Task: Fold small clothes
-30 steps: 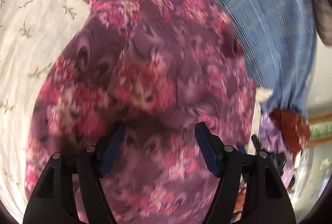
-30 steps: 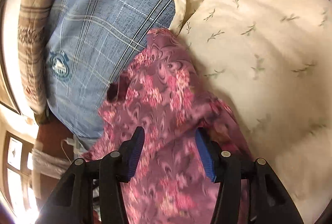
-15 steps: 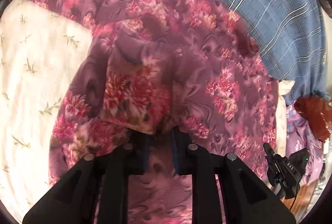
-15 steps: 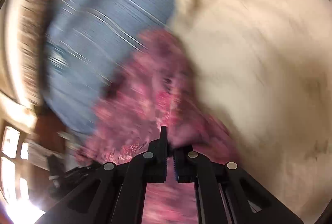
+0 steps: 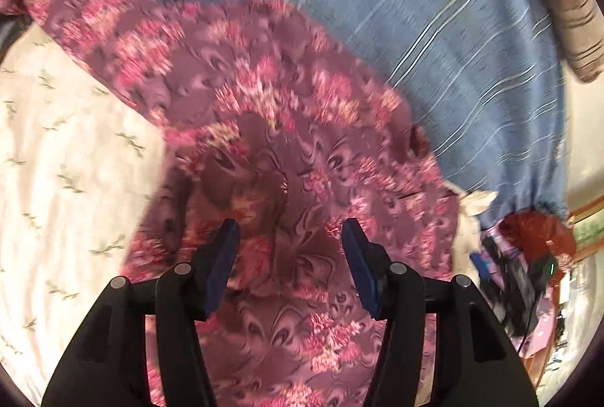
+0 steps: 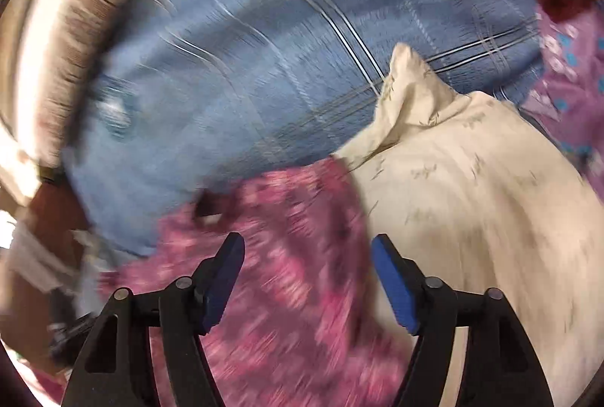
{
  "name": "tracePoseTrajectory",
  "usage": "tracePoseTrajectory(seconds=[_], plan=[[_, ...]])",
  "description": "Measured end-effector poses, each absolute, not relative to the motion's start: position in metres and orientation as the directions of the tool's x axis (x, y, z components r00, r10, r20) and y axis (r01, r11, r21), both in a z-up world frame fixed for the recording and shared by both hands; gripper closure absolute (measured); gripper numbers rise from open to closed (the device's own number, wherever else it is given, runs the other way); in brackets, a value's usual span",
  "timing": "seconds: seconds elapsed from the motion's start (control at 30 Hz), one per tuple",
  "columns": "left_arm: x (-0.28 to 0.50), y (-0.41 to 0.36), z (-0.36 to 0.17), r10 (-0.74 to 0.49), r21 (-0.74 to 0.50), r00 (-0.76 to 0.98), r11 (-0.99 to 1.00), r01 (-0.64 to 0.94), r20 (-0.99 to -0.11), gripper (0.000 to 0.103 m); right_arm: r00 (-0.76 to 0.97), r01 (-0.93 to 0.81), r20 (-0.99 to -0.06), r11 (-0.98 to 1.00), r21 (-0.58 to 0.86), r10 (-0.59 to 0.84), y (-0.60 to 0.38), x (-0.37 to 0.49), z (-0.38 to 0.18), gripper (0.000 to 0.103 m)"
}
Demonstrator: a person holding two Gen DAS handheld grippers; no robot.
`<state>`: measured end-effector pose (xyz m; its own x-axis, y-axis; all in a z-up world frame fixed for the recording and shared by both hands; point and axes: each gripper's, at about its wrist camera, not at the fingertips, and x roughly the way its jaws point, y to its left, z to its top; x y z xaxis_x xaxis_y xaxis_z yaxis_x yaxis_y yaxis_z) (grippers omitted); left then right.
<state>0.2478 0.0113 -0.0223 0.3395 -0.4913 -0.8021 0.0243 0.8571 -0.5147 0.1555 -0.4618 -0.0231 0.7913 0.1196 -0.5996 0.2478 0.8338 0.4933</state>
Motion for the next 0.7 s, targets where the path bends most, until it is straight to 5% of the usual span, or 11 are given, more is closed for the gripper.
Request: tracePoseTrajectory(seconds=[0.1,0.13,0.17,0.23,0.33,0.43,0.7], plan=[[0.255,-0.008,-0.026,-0.45,-0.456,0.35,0.887,0.071,-0.822,0.048,0.704,0.293,-0.7,0.851,0.436,0.117,-0.457,0.205,-0.049,0.046],[0.255,-0.012,-0.026,-0.421,-0.42,0.372,0.903,0.089,-0.827,0.048,0.681,0.295,-0.723,0.862,0.412,0.113,-0.454,0.215,-0.054,0.088],[0.257,-0.02,-0.028,-0.349,-0.334,0.411,0.936,0.112,-0.842,0.048,0.674,0.268,-0.73,0.884,0.384,0.113,-0.45,0.222,-0.053,0.098],[0.267,-0.032,-0.046,-0.233,-0.195,0.417,0.972,0.133,-0.879,0.048,0.67,0.312,-0.742,0.907,0.285,0.002,-0.455,0.227,-0.054,0.099],[0.269,-0.039,-0.05,-0.189,-0.125,0.444,0.978,0.168,-0.876,0.048,0.631,0.348,-0.773,0.867,0.357,0.065,-0.474,0.231,-0.077,0.1],[0.262,-0.026,-0.038,-0.259,-0.201,0.42,0.963,0.179,-0.87,0.048,0.689,0.336,-0.725,0.879,0.338,0.015,-0.466,0.207,-0.055,0.091],[0.29,0.117,0.007,-0.26,-0.302,0.466,0.953,-0.017,-0.846,0.046,0.729,0.148,-0.676,0.938,0.312,0.11,-0.397,0.19,-0.007,0.087]])
